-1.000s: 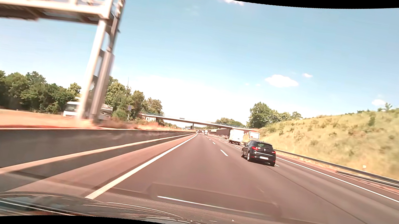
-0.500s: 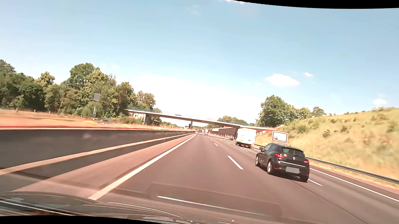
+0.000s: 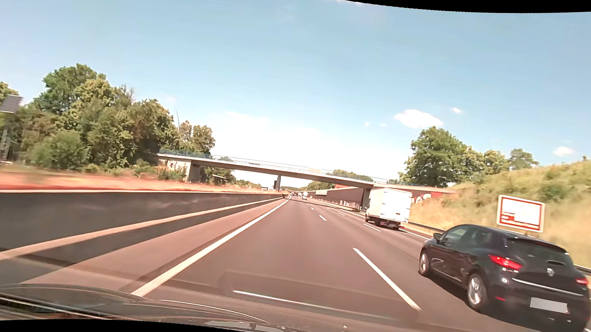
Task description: Follow the waypoints while adhering to traffic rules and regulations
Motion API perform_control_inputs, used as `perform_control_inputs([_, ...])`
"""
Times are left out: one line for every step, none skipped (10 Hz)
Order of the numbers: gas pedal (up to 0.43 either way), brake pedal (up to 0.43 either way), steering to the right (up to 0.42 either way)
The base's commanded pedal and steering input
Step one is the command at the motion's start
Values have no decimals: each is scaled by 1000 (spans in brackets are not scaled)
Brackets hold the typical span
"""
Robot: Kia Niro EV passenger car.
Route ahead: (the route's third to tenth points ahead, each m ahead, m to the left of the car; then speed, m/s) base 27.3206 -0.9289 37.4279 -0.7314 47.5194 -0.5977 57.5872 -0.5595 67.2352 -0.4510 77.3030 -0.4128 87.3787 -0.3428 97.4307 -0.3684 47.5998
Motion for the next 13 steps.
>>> perform_control_inputs([740,0,-4])
perform_control_inputs([740,0,-4])
perform_control_inputs([740,0,-5])
perform_control_inputs([740,0,-5])
perform_control_inputs([740,0,-5])
perform_control_inputs([740,0,-6])
perform_control_inputs([740,0,-6])
perform_control_inputs([740,0,-6])
perform_control_inputs([740,0,-6])
perform_control_inputs([740,0,-6])
perform_control_inputs([732,0,-6])
perform_control_inputs([732,0,-6])
perform_control_inputs([732,0,-6])
